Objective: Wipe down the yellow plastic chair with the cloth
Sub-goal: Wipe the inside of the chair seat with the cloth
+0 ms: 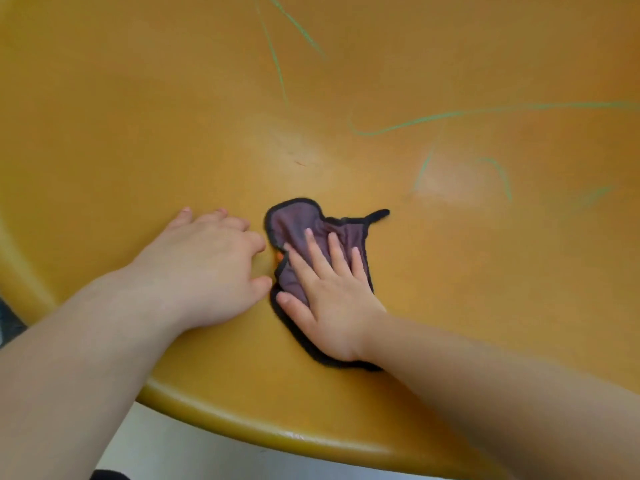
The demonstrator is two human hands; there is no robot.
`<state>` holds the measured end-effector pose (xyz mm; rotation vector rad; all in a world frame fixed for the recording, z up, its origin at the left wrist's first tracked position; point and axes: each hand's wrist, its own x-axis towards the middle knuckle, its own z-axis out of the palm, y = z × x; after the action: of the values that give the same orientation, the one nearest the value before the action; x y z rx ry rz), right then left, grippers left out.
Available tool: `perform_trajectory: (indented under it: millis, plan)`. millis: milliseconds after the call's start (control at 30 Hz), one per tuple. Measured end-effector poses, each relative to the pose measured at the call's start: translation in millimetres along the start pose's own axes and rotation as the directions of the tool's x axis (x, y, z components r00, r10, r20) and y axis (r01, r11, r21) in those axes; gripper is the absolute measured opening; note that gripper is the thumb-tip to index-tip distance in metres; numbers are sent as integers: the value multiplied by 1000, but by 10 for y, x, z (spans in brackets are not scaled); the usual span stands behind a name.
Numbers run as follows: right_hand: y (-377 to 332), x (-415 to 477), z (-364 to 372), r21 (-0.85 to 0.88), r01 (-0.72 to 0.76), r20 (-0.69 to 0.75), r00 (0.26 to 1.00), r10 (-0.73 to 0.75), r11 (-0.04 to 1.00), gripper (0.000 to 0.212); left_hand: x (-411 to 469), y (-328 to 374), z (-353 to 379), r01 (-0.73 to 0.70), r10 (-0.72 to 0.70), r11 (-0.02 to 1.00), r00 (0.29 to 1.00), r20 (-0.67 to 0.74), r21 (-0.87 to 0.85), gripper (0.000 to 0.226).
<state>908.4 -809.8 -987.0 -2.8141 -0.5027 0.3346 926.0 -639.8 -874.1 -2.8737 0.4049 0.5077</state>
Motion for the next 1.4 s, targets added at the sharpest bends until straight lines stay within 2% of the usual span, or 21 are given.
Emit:
perform_trajectory:
  millis: [67,100,133,200,300,367,400,467,533,567,633,733,800,867,933,1000,1067,1133,1200,1333,1400]
  plan:
    - [314,-213,-56,-73,148,52,988,-145,986,74,-2,-21,7,13,-13,1000,1000,9,20,65]
    - [575,-233,-107,-136,142,60,989,-135,980,77,-8,-31,11,15,-16,1000,1000,12,24,66]
    - [874,-210,-169,-210,72,39,997,-65,975,83,-15,-37,12,15,-15,1000,1000,14,24,66]
    - [1471,-76,-357,-279,-221,-88,975,204,935,95,-42,-40,4,8,-8,1000,1000,20,21,66]
    - [1841,225,-559,-159,-624,-251,775,580,765,92,-105,-86,-40,12,-13,1000,1000,27,17,69]
    - [1601,492,-508,-27,-728,-242,670,702,685,98,-146,-148,-104,30,-30,1000,999,-23,-3,70]
    - [1380,622,-442,15,-724,-232,668,707,689,99,-154,-182,-130,42,-42,999,997,-67,-9,71]
    - [848,816,-266,32,-604,-216,774,595,797,93,-130,-244,-150,71,-72,997,991,-112,-13,73]
    - [317,866,-143,34,-363,-183,914,363,931,86,-86,-270,-137,91,-91,996,991,-95,-2,74]
    - [109,834,-120,42,-232,-166,958,236,972,86,-59,-283,-116,92,-90,996,992,-85,12,74]
    - [-160,650,-96,44,24,-135,991,-18,999,88,-20,-301,-84,82,-80,997,993,-83,14,74]
    - [8,346,-71,1,298,-57,953,-297,955,80,8,-318,-84,78,-80,997,991,-108,-18,76]
    - [427,360,-119,-96,239,-68,967,-246,966,85,0,-326,-92,81,-84,996,990,-115,-32,78]
    - [886,493,-246,-159,-44,-149,989,20,986,92,-29,-307,-102,82,-85,996,987,-140,-29,73]
    - [1117,620,-341,-120,-331,-226,927,299,936,88,-55,-270,-147,77,-74,997,976,-203,5,71]
    - [958,777,-324,-24,-442,-214,878,427,897,86,-7,-276,-230,62,-29,991,963,-266,116,71]
    - [540,880,-248,54,-398,-155,903,401,916,85,136,-348,-349,56,11,979,944,-328,194,71]
    - [168,876,-140,55,-191,-152,969,197,980,82,302,-474,-512,84,19,972,901,-432,219,72]
    - [34,822,-104,51,7,-149,989,1,999,77,436,-618,-690,165,-3,953,844,-536,254,74]
    - [112,756,-100,27,54,-177,983,-49,998,75,608,-869,-1043,389,-60,839,761,-646,380,82]
    - [93,752,-106,46,58,-187,981,-49,997,76,662,-963,-1138,495,-130,793,707,-696,355,88]
